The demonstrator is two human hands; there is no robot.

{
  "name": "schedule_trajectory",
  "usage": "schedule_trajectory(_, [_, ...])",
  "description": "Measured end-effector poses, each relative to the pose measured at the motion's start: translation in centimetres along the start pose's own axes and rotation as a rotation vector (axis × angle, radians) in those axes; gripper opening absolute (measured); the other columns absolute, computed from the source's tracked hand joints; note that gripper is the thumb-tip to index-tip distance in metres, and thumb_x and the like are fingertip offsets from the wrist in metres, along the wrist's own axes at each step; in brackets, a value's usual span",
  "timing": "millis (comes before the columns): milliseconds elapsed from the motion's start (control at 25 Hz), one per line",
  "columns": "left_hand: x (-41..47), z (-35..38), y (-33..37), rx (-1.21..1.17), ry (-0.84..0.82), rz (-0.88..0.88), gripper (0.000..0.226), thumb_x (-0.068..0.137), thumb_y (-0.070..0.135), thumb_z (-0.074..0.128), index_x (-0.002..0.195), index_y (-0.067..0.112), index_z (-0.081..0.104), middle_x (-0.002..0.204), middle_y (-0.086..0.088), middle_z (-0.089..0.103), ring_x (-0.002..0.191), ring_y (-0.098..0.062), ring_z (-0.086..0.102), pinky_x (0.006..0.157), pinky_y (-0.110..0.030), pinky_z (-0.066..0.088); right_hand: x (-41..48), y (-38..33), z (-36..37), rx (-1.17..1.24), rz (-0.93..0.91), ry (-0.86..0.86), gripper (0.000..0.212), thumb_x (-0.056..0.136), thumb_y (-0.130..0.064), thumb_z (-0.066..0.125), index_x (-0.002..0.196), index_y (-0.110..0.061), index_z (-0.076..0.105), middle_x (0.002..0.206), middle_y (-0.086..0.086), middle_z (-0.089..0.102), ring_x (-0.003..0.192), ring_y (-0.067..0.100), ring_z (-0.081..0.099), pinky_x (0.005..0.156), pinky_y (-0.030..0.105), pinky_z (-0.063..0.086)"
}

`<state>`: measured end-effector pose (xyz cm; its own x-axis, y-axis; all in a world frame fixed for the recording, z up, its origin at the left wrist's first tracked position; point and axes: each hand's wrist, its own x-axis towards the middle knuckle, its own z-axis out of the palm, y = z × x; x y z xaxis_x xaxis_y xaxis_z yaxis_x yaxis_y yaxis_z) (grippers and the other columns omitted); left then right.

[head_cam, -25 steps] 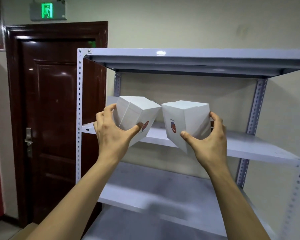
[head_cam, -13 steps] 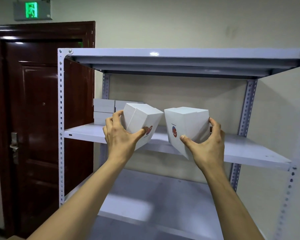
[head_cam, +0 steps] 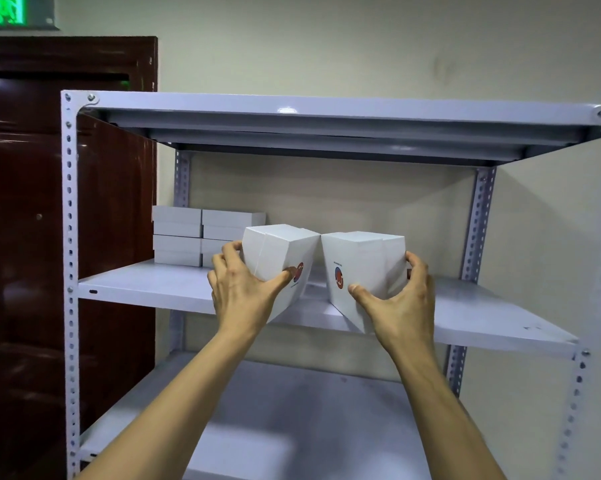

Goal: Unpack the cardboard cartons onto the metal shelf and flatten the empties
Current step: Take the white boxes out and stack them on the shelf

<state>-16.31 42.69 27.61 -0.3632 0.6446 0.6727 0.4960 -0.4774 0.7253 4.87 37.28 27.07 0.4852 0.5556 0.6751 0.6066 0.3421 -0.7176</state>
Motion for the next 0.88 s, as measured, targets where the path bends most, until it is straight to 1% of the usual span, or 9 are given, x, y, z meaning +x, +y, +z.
schedule_trajectory(120, [0.4,0.5,-0.3,-0.005,-0.009,-0.036,0.093,0.058,0.061,0.086,0.128,0.020,0.040,0.127,-0.005,0.046,0.120,-0.031,0.042,0.085,-0.034,0.034,0.0,0.3,1.1,0.001,0.015,0.001,0.099,0.064,-0.043,0.090,0.143,-0.031,0.032,0.138,-0.002,0.043,0.127,0.025,0.046,0.104,0.049,0.045])
schedule_trajectory(240, [0.6,0.4,-0.5,0.007,-0.041,-0.035,0.106,0.059,0.063,0.085,0.143,0.025,0.032,0.133,-0.006,0.041,0.126,-0.032,0.040,0.091,-0.039,0.037,0.2,0.6,1.9,-0.005,0.048,-0.011,0.100,0.064,-0.043,0.090,0.143,-0.028,0.031,0.134,-0.001,0.042,0.124,0.025,0.046,0.100,0.042,0.045])
schedule_trajectory(320, [1.1,0.1,-0.6,0.024,-0.061,0.005,0.114,0.061,0.062,0.085,0.152,0.032,0.021,0.137,-0.006,0.035,0.127,-0.031,0.037,0.098,-0.044,0.039,0.3,0.8,2.1,-0.013,0.067,-0.016,0.101,0.065,-0.045,0.090,0.144,-0.028,0.030,0.134,0.000,0.042,0.125,0.025,0.046,0.099,0.041,0.044])
schedule_trajectory(400, [2.0,-0.1,-0.7,0.043,-0.071,0.100,0.114,0.064,0.062,0.083,0.154,0.039,0.018,0.141,-0.005,0.031,0.127,-0.029,0.036,0.102,-0.046,0.040,0.2,0.8,2.2,-0.027,0.070,-0.012,0.103,0.066,-0.047,0.089,0.146,-0.029,0.027,0.135,0.001,0.041,0.127,0.026,0.045,0.099,0.043,0.044])
schedule_trajectory(520, [2.9,0.0,-0.5,0.161,-0.070,0.312,0.094,0.074,0.065,0.073,0.153,0.043,0.026,0.151,-0.003,0.030,0.135,-0.028,0.032,0.107,-0.048,0.037,0.0,0.5,2.0,-0.049,0.063,-0.028,0.111,0.067,-0.047,0.088,0.152,-0.036,0.017,0.138,0.003,0.040,0.130,0.027,0.042,0.100,0.046,0.043])
schedule_trajectory(600, [3.5,0.1,-0.5,0.222,-0.080,0.423,0.076,0.084,0.063,0.063,0.151,0.042,0.033,0.151,-0.001,0.037,0.141,-0.029,0.029,0.111,-0.050,0.032,0.1,0.0,1.9,-0.077,0.066,-0.040,0.118,0.066,-0.050,0.088,0.154,-0.041,0.011,0.143,0.004,0.036,0.133,0.028,0.041,0.104,0.048,0.042])
schedule_trajectory(720, [4.2,0.1,-0.9,0.225,-0.178,0.456,0.056,0.094,0.057,0.052,0.146,0.039,0.040,0.145,0.004,0.046,0.145,-0.026,0.024,0.115,-0.050,0.029,0.3,-0.8,1.7,-0.111,0.016,-0.007,0.123,0.063,-0.057,0.087,0.157,-0.043,0.009,0.152,0.002,0.027,0.141,0.025,0.032,0.114,0.051,0.036])
schedule_trajectory(800, [4.6,0.0,-1.3,0.212,-0.215,0.463,0.048,0.096,0.052,0.051,0.141,0.036,0.045,0.141,0.005,0.049,0.141,-0.023,0.026,0.112,-0.048,0.034,0.8,-1.2,1.8,-0.148,-0.064,0.029,0.113,0.068,-0.058,0.084,0.157,-0.042,0.015,0.154,-0.002,0.024,0.143,0.022,0.027,0.116,0.050,0.032])
schedule_trajectory(880, [4.8,-0.1,-1.5,0.183,-0.221,0.459,0.042,0.097,0.047,0.053,0.137,0.035,0.049,0.134,0.006,0.050,0.132,-0.019,0.030,0.104,-0.042,0.041,1.4,-1.3,2.0,-0.213,-0.126,0.034,0.093,0.078,-0.053,0.079,0.154,-0.040,0.028,0.157,-0.002,0.022,0.145,0.023,0.025,0.116,0.049,0.029])
